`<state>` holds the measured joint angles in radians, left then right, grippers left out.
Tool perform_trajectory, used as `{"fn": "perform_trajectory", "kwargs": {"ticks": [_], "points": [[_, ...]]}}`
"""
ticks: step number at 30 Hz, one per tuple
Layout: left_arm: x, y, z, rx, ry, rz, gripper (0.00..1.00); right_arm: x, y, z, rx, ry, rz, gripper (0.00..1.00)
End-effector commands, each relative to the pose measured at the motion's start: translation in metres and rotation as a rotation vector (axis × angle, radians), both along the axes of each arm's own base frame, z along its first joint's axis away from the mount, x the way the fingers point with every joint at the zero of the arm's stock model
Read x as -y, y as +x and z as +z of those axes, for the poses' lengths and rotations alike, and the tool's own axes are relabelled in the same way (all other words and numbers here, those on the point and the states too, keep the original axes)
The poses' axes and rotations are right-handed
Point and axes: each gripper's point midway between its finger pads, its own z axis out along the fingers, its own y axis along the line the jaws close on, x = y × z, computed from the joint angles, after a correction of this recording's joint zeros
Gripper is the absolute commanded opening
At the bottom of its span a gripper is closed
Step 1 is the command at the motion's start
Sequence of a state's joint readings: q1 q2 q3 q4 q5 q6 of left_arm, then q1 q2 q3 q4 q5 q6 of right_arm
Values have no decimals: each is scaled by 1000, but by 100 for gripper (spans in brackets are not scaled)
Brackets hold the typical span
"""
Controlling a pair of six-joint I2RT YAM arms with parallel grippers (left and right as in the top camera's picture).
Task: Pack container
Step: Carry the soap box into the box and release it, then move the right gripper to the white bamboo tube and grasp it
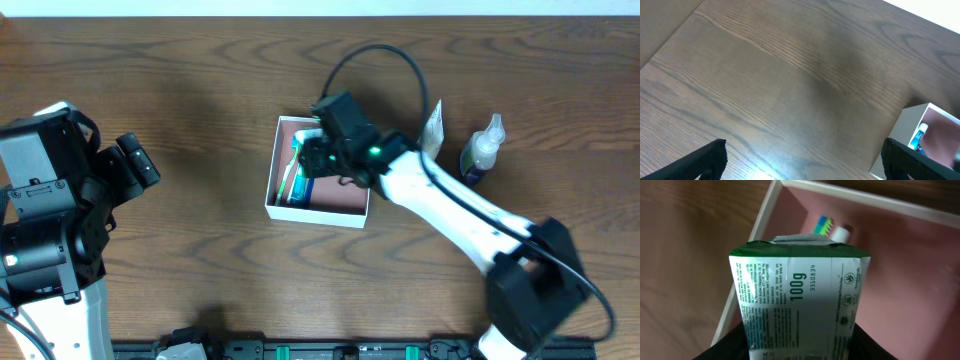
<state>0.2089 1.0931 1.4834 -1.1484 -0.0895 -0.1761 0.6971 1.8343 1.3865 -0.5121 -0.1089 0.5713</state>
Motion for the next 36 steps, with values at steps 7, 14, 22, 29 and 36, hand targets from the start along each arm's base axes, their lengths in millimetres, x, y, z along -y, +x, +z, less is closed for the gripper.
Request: {"fn": "perform_trajectory", "kwargs": {"ticks": [7, 14, 22, 29, 36], "points": [[-3, -1, 1, -5, 12, 6, 98, -30, 13, -43, -75, 20, -119, 34], [-3, -1, 1, -5, 12, 6, 98, -45, 12, -41, -69, 68, -84, 54], [-3, -1, 1, -5, 12, 6, 98, -46, 13, -25, -9, 61, -14, 58], [-3, -1, 1, -5, 12, 6, 98, -10, 6, 74, 224, 10, 97, 66], [-3, -1, 1, -5, 12, 6, 98, 87, -8, 171, 359, 3, 7, 67]]}}
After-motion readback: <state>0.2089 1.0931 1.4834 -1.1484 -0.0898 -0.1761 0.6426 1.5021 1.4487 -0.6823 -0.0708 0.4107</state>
